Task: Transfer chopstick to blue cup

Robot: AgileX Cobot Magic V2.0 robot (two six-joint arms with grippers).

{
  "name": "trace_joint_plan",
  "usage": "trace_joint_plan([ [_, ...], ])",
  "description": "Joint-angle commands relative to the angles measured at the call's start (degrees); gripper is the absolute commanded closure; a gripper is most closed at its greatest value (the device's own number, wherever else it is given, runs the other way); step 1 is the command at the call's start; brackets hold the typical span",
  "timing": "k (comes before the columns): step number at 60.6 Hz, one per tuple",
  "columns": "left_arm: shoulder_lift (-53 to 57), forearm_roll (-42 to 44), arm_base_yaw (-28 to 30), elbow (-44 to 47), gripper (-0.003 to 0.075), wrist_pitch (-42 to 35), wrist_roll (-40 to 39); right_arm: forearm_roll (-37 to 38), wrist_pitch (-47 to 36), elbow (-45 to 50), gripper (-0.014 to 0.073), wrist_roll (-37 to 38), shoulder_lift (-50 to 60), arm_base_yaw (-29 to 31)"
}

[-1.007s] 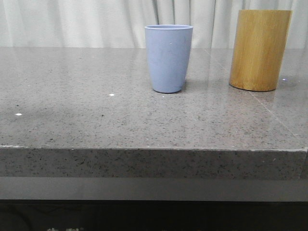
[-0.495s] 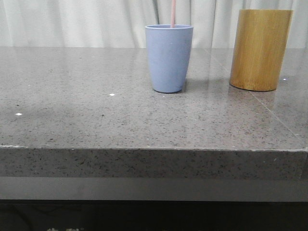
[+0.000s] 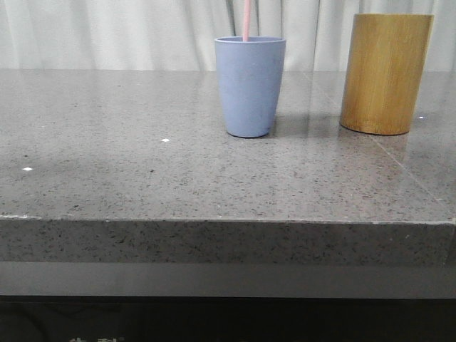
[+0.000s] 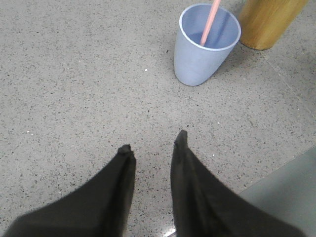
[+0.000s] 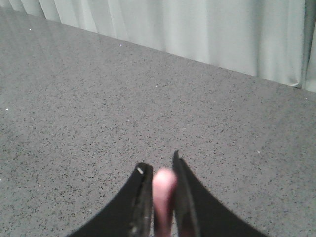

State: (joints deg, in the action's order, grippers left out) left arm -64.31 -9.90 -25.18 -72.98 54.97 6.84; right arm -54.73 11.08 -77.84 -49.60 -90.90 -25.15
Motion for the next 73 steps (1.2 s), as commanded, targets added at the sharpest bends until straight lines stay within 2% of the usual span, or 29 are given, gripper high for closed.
trace_joint_plan([
  [1,1.2,-0.6,0.2,-1.5,0.0533,-3.6,0.1,-0.2,-1.7,-1.5,0.0323,-0.6,2.6,-0.1],
  [7,1.2,-0.6,0.2,-1.5,0.0533,-3.5,0.1,2.8,1.1,-2.4,0.0252,-0.6,4.4,1.0],
  [14,1.2,-0.6,0.2,-1.5,0.0533,-3.5,0.1,3.0,10.4,-4.6,0.0243,-0.1,7.3,3.9],
  [23,1.2,-0.6,0.2,-1.5,0.0533,-3.4,0.1,5.4,24.5,-5.8,0.0243,5.3,12.2,9.9],
  [27,1.2,-0.6,0.2,-1.5,0.0533,-3.4,0.1,9.5,29.1,-5.8,0.0243,10.1,14.4,12.7],
  [34,1.2,-0.6,0.2,-1.5,0.0533,-3.4,0.1,22.4,36.1,-5.8,0.0243,21.3,18.3,16.6],
  [42,1.2,-0.6,0.2,-1.5,0.0533,-3.4,0.1,36.9,42.2,-5.7,0.0243,33.2,22.3,17.4],
  [50,1.2,-0.5,0.2,-1.5,0.0533,-3.4,0.1,38.3,41.3,-1.7,0.0243,34.6,28.6,17.4],
  [61,1.5,0.5,0.2,-1.3,0.0533,-3.5,0.1,38.1,36.0,9.0,0.0243,34.6,38.5,17.4],
  [73,6.5,0.0,0.2,6.4,0.0533,-12.8,0.1,38.1,34.3,17.8,0.0243,34.6,47.8,17.4],
])
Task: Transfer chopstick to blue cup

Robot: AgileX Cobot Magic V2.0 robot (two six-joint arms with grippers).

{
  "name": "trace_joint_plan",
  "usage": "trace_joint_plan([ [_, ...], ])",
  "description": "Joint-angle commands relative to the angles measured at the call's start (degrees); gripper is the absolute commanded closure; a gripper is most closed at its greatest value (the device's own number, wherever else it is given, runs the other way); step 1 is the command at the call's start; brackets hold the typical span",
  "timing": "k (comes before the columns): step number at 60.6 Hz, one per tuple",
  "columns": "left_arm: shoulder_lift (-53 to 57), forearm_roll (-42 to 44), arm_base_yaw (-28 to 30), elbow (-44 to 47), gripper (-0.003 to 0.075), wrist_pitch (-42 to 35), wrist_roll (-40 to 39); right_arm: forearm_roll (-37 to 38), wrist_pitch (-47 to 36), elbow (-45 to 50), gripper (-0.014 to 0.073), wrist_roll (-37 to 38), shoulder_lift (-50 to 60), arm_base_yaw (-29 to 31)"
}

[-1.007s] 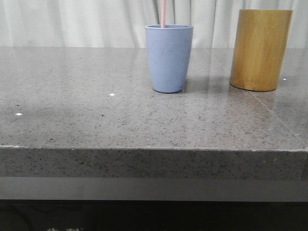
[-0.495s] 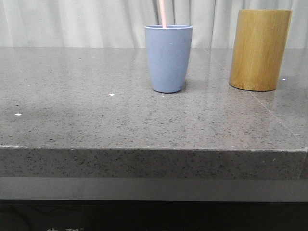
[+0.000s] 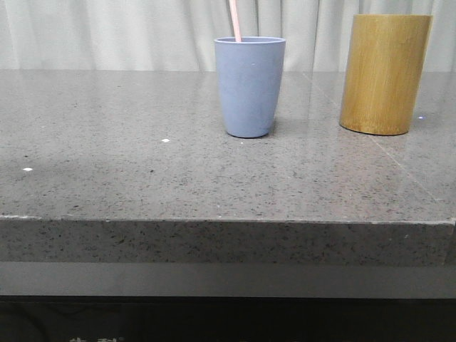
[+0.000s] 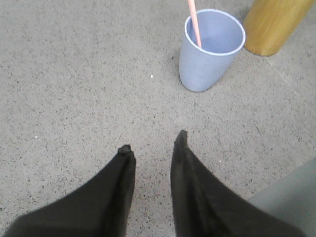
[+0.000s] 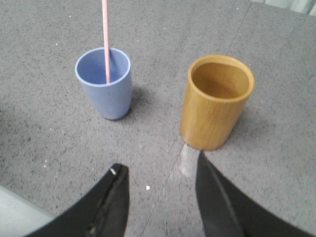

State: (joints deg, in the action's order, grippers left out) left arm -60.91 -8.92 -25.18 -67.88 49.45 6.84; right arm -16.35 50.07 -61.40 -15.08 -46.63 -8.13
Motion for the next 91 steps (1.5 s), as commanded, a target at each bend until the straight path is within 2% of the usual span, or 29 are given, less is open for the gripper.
trace_joint_plan([
  [1,3.4,-1.0,0.2,2.0,0.0533,-7.9,0.1,-0.3,-4.7,1.9,0.0243,0.1,4.6,0.4],
  [8,5.4,-1.0,0.2,5.7,0.0533,-11.9,0.1,-0.8,-5.1,6.6,0.0243,0.1,10.0,0.4],
  [17,5.9,-1.0,0.2,6.4,0.0533,-12.3,0.1,-0.8,-7.5,11.3,0.0257,0.1,15.0,0.4],
  [22,5.8,-1.0,0.2,6.4,0.0568,-12.4,0.1,-0.8,-8.0,12.9,0.035,0.1,16.8,0.4],
  [34,5.8,-1.0,0.2,6.4,0.0738,-12.7,0.1,-0.8,-8.6,13.8,0.0668,0.1,17.7,0.4],
  [65,5.6,-1.0,0.2,6.4,0.0739,-11.6,0.1,-0.8,-9.3,13.8,0.0661,0.1,17.7,0.4],
  [74,7.3,-1.0,-0.2,8.0,0.0739,-13.5,0.1,-0.8,-9.3,13.8,0.0661,0.1,17.7,0.4],
  [82,13.7,1.4,0.8,13.9,0.0739,-20.1,0.2,-0.8,-9.4,13.8,0.0661,0.1,17.7,0.4],
  [91,24.6,1.6,7.3,27.8,0.0739,-33.4,0.2,-0.8,-9.4,13.8,0.0661,0.1,17.7,0.4],
])
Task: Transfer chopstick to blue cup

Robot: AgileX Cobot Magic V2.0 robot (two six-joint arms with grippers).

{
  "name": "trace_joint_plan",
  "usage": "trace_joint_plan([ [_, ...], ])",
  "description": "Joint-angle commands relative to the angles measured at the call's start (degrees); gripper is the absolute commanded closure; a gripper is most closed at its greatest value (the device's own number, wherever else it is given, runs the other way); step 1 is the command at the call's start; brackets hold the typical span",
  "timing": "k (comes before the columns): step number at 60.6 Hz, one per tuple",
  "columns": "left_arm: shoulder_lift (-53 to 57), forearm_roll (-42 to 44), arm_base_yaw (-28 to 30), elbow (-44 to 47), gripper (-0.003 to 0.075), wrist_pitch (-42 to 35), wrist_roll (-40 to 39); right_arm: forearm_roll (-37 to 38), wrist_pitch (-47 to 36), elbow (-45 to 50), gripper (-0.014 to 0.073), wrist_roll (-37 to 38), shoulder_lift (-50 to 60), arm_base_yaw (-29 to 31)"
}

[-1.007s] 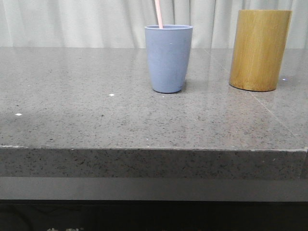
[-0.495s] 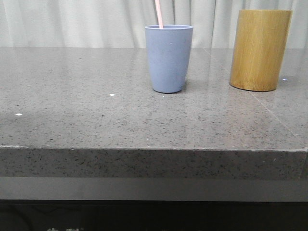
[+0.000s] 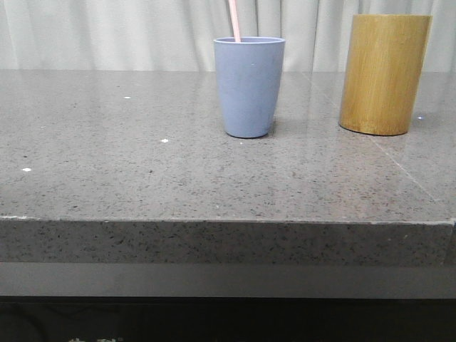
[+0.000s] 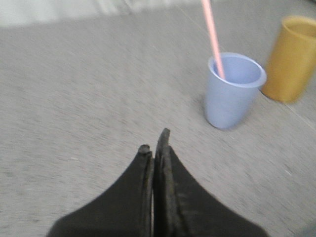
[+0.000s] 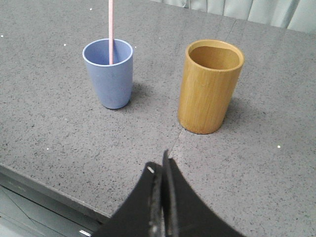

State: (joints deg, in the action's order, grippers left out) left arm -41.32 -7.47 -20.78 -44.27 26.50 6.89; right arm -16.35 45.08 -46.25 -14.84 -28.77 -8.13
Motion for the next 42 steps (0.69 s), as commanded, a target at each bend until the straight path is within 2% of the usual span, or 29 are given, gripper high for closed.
trace_joint_plan([
  [1,6.7,0.2,4.0,6.3,0.0739,-12.3,0.2,-0.8,-4.4,-1.3,0.0661,-0.1,-0.2,0.4],
  [11,20.7,0.2,10.3,22.5,0.0739,-23.2,0.2,-0.8,-4.4,-1.3,0.0661,-0.1,-0.2,0.4],
  [22,34.5,-0.9,13.8,36.2,0.0739,-27.9,0.2,-0.8,-4.4,-1.3,0.0661,-0.1,-0.2,0.4],
  [38,41.5,-1.1,14.7,45.3,0.0739,-33.1,0.2,-0.8,-4.4,-1.3,0.0661,-0.1,-0.2,0.4],
  [42,43.2,-1.2,15.1,45.1,0.0739,-30.7,0.1,-0.8,-4.4,-1.3,0.0661,-0.1,-0.2,0.4],
])
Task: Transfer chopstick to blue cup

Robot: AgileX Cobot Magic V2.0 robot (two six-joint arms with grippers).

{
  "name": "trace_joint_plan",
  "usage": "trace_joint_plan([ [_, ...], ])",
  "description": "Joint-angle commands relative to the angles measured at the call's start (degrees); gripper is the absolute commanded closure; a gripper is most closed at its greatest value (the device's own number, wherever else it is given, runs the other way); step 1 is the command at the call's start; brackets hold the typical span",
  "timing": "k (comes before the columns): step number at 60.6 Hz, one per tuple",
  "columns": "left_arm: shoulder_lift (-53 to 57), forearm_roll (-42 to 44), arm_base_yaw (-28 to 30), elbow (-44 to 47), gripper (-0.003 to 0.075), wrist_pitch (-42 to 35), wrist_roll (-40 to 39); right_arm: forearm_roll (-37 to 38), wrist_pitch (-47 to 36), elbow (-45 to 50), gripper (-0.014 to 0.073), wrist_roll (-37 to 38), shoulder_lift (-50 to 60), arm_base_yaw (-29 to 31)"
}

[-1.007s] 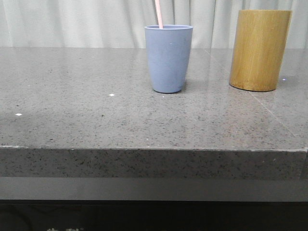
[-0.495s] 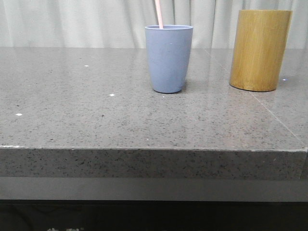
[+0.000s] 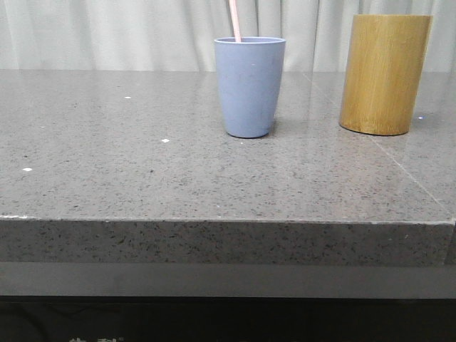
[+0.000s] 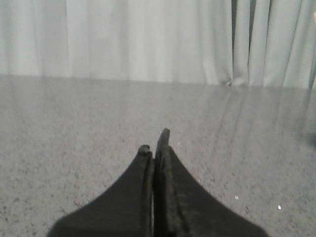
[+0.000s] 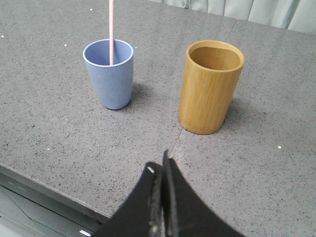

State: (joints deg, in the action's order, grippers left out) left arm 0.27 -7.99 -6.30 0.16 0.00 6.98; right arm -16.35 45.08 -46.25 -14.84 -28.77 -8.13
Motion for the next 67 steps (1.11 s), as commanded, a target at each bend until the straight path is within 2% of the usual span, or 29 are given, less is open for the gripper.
trace_joint_plan([
  [1,1.4,-0.7,0.6,0.7,0.0739,-4.3,0.0,-0.8,-4.4,-1.3,0.0661,-0.1,-0.3,0.4],
  [28,1.2,0.4,0.7,0.7,0.0739,-6.1,-0.6,-0.8,-4.2,-1.3,0.0661,-0.1,-0.2,0.4],
  [34,1.2,5.4,0.7,0.7,0.0739,-6.1,-5.4,-0.8,-4.2,-1.3,0.0661,-0.1,-0.2,0.4],
  [39,1.2,6.2,0.7,0.7,0.0739,-5.9,-7.6,-0.8,-4.2,-1.3,0.0661,-0.1,-0.2,0.4],
  [67,1.2,5.9,0.7,0.7,0.0739,-5.1,-7.6,-0.8,-4.2,-1.3,0.0661,-0.1,-0.2,0.4],
])
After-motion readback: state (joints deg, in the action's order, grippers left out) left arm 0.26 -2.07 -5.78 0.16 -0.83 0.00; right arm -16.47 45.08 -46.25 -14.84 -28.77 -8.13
